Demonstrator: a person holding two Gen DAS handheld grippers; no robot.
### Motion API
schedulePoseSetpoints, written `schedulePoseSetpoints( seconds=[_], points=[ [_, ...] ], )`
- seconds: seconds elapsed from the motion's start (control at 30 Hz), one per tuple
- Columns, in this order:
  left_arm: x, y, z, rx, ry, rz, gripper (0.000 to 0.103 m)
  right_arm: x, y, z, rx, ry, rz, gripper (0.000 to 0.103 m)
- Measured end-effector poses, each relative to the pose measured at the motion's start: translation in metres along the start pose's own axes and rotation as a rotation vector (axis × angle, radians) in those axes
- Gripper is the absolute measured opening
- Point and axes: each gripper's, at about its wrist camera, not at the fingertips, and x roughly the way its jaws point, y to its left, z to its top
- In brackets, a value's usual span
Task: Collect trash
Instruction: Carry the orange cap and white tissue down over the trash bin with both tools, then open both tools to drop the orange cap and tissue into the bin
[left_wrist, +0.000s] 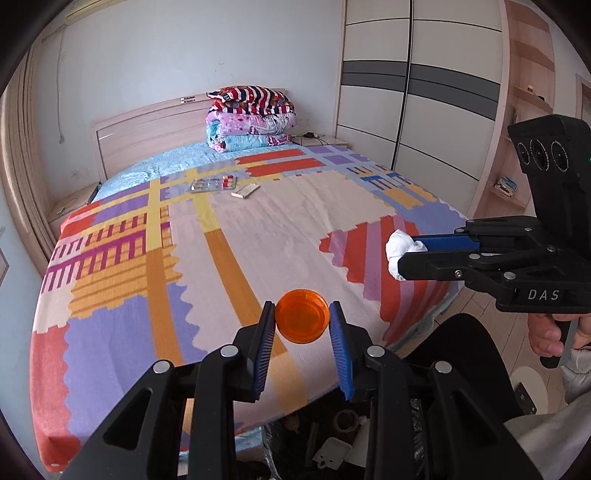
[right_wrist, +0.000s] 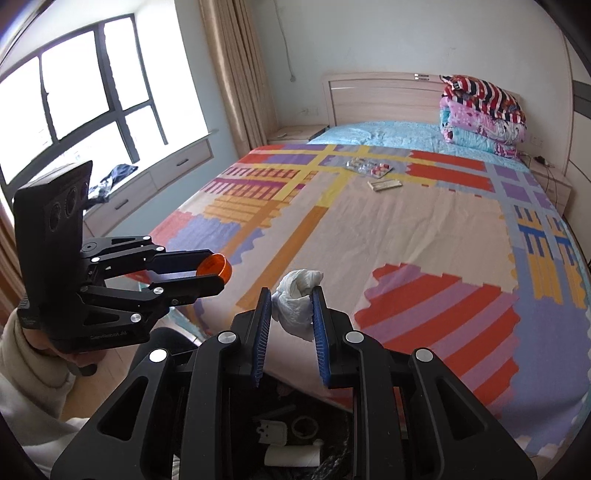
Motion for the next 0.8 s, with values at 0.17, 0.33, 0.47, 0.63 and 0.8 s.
schedulePoseSetpoints(
  seconds=[0.17,0.33,0.47,0.63,0.8],
  points=[
    [0.003,-0.012,-0.027,0.0,0.041,-0.044,0.029,0.01,0.011,-0.033,-0.007,0.066,0.042,0.022],
    [0.014,-0.022,-0.049,-0.001,0.092,-0.075,0.029,0.021,0.017,-0.065,0.0,0.14,0.065,0.022],
    [0.029,-0.028,-0.069,-0.001,0.152,-0.088,0.029,0.031,0.017,-0.086,0.011,0.202,0.062,0.022],
    [0.052,-0.031,-0.091,-0.009,0.236,-0.098,0.029,0.052,0.014,-0.112,0.022,0.296,0.049,0.023],
    [0.072,-0.034,-0.11,0.0,0.313,-0.089,0.029,0.075,0.014,-0.135,0.034,0.406,0.047,0.023]
  ],
)
